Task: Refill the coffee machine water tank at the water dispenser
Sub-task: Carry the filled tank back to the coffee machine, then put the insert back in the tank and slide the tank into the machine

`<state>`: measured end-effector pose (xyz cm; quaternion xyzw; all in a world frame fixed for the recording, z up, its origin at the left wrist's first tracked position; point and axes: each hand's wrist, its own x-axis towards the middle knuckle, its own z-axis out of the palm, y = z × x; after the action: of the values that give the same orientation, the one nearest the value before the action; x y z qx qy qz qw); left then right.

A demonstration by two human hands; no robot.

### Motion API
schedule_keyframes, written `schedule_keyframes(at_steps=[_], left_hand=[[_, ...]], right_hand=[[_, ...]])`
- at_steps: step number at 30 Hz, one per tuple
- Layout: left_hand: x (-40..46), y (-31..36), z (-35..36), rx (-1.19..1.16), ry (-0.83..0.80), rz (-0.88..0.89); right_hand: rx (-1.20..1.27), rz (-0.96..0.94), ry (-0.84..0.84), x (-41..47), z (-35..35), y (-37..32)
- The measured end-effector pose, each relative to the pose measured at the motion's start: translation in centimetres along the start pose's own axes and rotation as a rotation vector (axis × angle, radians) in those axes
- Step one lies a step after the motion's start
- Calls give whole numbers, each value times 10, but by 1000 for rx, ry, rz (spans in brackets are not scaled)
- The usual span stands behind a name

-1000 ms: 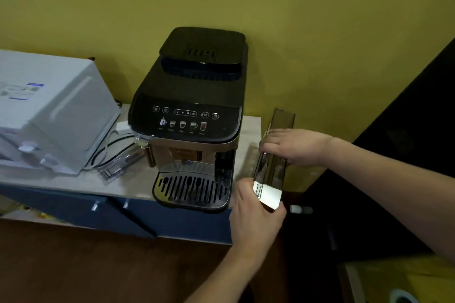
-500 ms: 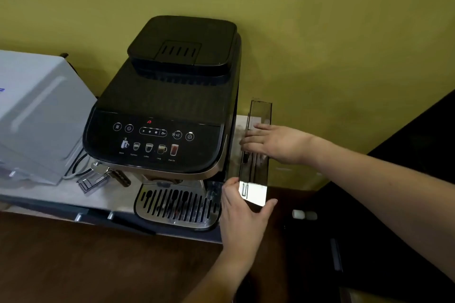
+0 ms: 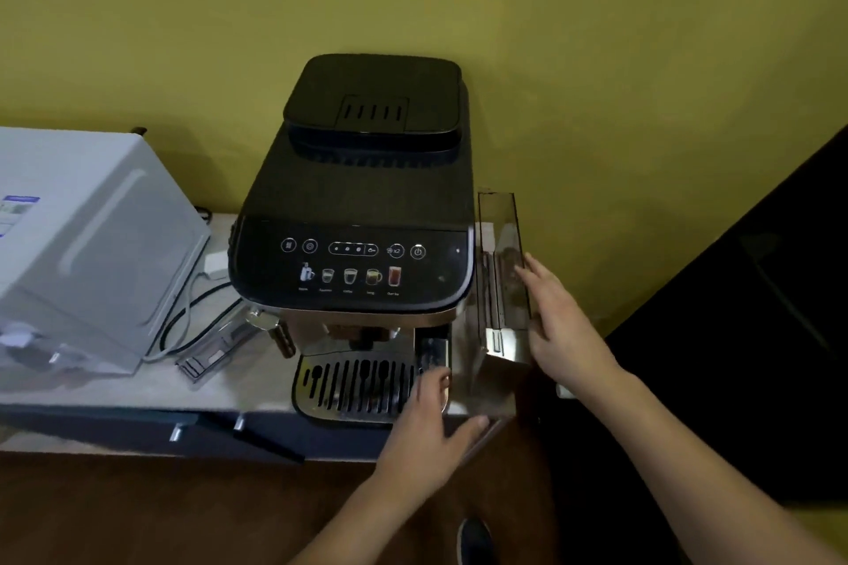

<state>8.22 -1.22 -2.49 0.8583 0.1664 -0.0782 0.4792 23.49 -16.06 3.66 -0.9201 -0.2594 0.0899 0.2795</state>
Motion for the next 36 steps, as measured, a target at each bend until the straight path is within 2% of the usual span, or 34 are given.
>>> schedule_keyframes(at_steps=[4,6,9,12,15,17,19,21,24,28,30,32,34,36], left_hand=[[-17,-40,-52,131,-65,38],[-21,-62,-82,175,-63,85],[-20,-100,-130,229,-30,87],[-19,-147,-181,267,73,15],[-29,-186,-232,226,230,-119],[-28,-207,-260,255,309,-160],[-18,-224,-278,327,330,-192],[-2,-236,-286,398,309,-223],[22,-251,-280,587,257,-250],[31,-265,-268,619,314,-239],[27,-265,-266,538,335,-261],[11,-262,-267,330,321,-301],[-16,-252,-270,106,342,-310],[-42,-231,-275,-30,471,-261]], right_hand=[[-109,0,245,-40,21,-39],[-143,-119,290,-63,46,-61],[-166,-371,155,-88,96,-97],[-139,-450,-105,-82,146,-136],[-19,-250,-294,-54,183,-186],[152,-79,-333,-25,208,-218],[341,128,-337,12,243,-242],[493,414,-353,54,286,-258],[529,701,-275,102,350,-260],[563,817,-85,128,385,-255],[592,863,-52,124,382,-260],[580,786,-63,112,365,-275],[488,547,-58,93,334,-297],[418,283,-18,73,286,-326]])
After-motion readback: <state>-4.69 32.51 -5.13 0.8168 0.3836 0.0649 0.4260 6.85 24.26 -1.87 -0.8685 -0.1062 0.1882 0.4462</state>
